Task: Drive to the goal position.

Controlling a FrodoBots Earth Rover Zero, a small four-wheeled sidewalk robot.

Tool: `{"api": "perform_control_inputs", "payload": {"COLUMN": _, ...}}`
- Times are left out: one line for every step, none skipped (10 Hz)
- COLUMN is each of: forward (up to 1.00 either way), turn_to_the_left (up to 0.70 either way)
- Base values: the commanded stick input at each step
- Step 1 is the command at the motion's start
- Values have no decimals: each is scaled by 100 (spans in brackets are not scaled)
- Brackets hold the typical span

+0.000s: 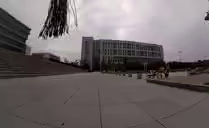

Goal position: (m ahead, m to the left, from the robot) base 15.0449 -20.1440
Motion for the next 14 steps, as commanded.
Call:
{"api": "perform_control_inputs", "payload": {"forward": 70, "turn_to_the_left": 1}}
{"api": "perform_control_inputs", "payload": {"forward": 70, "turn_to_the_left": 1}}
{"api": "perform_control_inputs", "payload": {"forward": 70, "turn_to_the_left": 1}}
{"api": "perform_control_inputs", "payload": {"forward": 70, "turn_to_the_left": 1}}
{"api": "perform_control_inputs", "payload": {"forward": 70, "turn_to_the_left": 1}}
{"api": "perform_control_inputs", "payload": {"forward": 70, "turn_to_the_left": 1}}
{"api": "perform_control_inputs", "payload": {"forward": 70, "turn_to_the_left": 1}}
{"api": "perform_control_inputs", "payload": {"forward": 70, "turn_to_the_left": 1}}
{"api": "perform_control_inputs", "payload": {"forward": 70, "turn_to_the_left": 1}}
{"api": "perform_control_inputs", "payload": {"forward": 70, "turn_to_the_left": 1}}
{"api": "perform_control_inputs", "payload": {"forward": 70, "turn_to_the_left": 1}}
{"api": "perform_control_inputs", "payload": {"forward": 70, "turn_to_the_left": 1}}
{"api": "perform_control_inputs", "payload": {"forward": 70, "turn_to_the_left": 1}}
{"api": "perform_control_inputs", "payload": {"forward": 70, "turn_to_the_left": 1}}
